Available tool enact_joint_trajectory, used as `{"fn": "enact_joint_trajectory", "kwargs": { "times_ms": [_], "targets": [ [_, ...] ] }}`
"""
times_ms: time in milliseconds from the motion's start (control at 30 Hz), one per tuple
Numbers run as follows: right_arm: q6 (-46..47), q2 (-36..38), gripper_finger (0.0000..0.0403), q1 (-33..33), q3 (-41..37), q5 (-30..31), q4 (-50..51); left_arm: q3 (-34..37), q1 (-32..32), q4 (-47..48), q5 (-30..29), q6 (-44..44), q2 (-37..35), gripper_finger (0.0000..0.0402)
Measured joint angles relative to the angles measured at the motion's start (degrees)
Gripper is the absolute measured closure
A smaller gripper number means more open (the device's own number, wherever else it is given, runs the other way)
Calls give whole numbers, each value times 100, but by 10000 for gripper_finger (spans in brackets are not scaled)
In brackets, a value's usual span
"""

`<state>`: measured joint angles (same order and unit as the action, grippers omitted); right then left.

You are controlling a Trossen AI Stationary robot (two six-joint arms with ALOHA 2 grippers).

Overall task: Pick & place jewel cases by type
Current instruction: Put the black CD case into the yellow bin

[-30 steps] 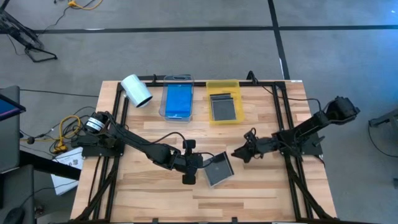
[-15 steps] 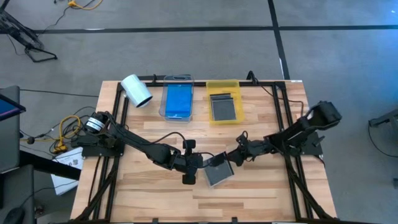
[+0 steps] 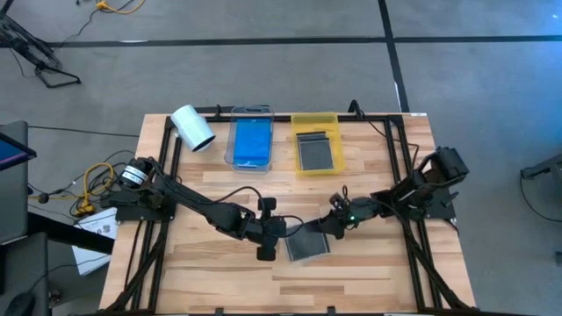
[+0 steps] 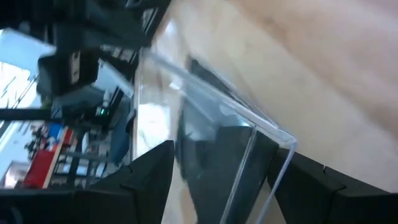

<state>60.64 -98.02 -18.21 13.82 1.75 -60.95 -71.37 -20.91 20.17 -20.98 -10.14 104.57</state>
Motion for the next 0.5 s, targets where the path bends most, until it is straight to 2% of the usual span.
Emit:
{"fn": "enact_joint_trajectory", "kwargs": {
  "times_ms": [233, 500],
  "targets": [
    [-84, 130, 172, -23, -22, -140, 47, 0, 1, 36, 3, 1, 0, 402],
    [-161, 130, 238, -20, -24, -290, 35, 0, 32, 263, -3, -55, 0, 402]
  ]
}}
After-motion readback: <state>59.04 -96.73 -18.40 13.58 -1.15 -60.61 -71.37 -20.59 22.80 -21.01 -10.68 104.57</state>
